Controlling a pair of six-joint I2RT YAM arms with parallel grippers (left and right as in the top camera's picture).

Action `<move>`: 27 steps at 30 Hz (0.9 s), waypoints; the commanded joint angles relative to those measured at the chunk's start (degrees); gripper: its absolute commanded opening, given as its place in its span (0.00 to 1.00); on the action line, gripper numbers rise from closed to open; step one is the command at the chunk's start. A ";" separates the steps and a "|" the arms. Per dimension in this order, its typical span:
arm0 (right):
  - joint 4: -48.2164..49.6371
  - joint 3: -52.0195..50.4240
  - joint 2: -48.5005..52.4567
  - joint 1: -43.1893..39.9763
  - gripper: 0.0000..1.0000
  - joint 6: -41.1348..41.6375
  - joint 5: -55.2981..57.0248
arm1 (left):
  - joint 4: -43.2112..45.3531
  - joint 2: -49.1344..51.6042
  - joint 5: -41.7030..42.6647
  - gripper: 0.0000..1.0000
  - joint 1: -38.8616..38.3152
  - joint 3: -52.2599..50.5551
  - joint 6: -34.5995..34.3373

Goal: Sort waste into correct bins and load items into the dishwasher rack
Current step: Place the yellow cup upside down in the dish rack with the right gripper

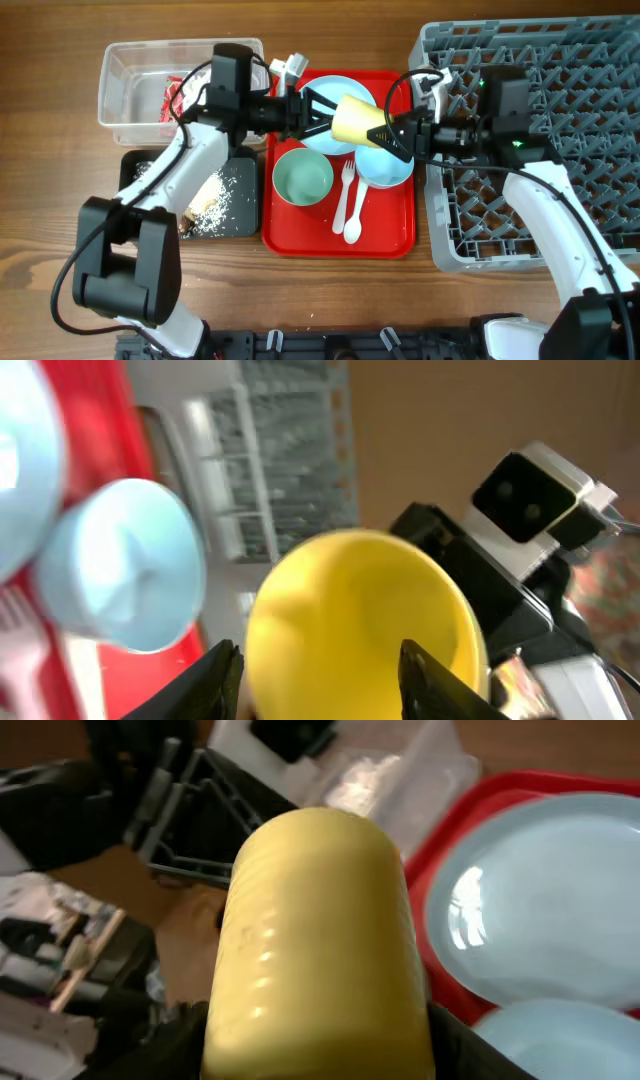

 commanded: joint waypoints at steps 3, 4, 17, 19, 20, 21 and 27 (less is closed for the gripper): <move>-8.48 2.95 -9.73 -1.38 0.20 -0.15 23.96 | -14.67 -1.38 -16.59 0.52 2.03 -0.07 15.13; -10.93 3.82 -10.75 -1.99 0.20 -0.13 26.40 | -17.03 -2.05 -19.39 0.52 2.25 -0.07 16.74; -43.01 20.83 -9.86 -25.44 0.04 1.97 52.46 | -32.24 -18.03 -45.68 0.57 3.13 -0.07 20.94; -44.33 20.83 -8.07 -29.68 0.04 4.50 58.05 | -32.24 -18.18 -45.88 0.57 3.13 -0.07 20.94; -44.59 20.85 -6.93 -31.80 0.04 5.29 59.71 | -32.33 -18.14 -46.14 0.58 3.13 -0.07 20.94; -44.70 20.85 -5.51 -34.58 0.04 6.16 60.39 | -32.39 -18.14 -46.36 0.59 3.13 -0.07 20.94; -42.77 20.85 0.94 -45.83 0.04 9.60 59.93 | -32.52 -18.14 -46.47 0.59 3.13 -0.07 20.92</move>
